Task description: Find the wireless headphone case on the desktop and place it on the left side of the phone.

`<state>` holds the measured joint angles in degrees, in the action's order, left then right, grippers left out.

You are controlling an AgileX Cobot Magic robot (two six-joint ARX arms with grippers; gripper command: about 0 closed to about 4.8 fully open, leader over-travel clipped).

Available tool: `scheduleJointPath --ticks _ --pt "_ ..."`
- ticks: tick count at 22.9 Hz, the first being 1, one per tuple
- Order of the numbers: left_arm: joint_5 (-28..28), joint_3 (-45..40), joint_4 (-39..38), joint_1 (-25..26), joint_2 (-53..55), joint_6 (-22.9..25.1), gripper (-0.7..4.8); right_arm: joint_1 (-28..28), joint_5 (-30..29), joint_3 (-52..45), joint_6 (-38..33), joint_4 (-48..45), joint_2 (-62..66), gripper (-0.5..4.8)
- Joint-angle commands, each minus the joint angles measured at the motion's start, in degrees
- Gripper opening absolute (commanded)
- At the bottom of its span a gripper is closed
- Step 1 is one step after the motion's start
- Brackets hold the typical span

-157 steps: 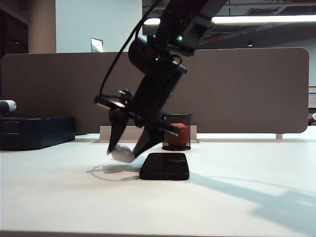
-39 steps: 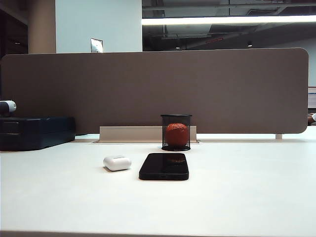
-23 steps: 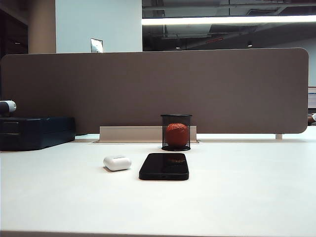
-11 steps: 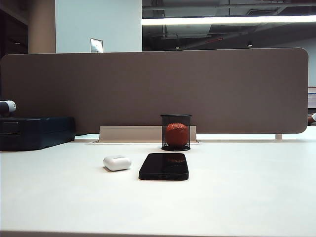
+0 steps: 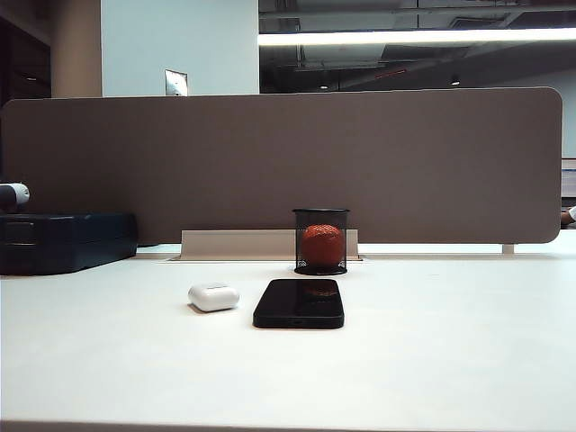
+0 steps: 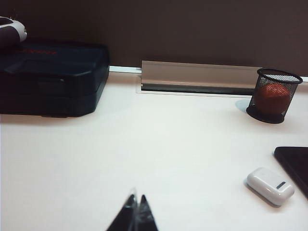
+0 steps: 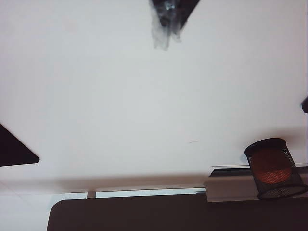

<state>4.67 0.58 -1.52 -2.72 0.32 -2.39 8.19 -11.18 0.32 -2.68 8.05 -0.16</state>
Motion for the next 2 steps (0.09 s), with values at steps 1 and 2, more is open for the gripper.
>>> scheduleJointPath --ticks 1,2 --pt "-0.13 0.13 0.31 -0.07 0.07 0.04 -0.05 -0.04 0.11 0.13 0.11 -0.61 0.0 -0.01" --pt "-0.13 0.13 0.31 -0.07 0.07 0.04 -0.05 -0.04 0.11 0.13 0.11 -0.61 0.0 -0.01"
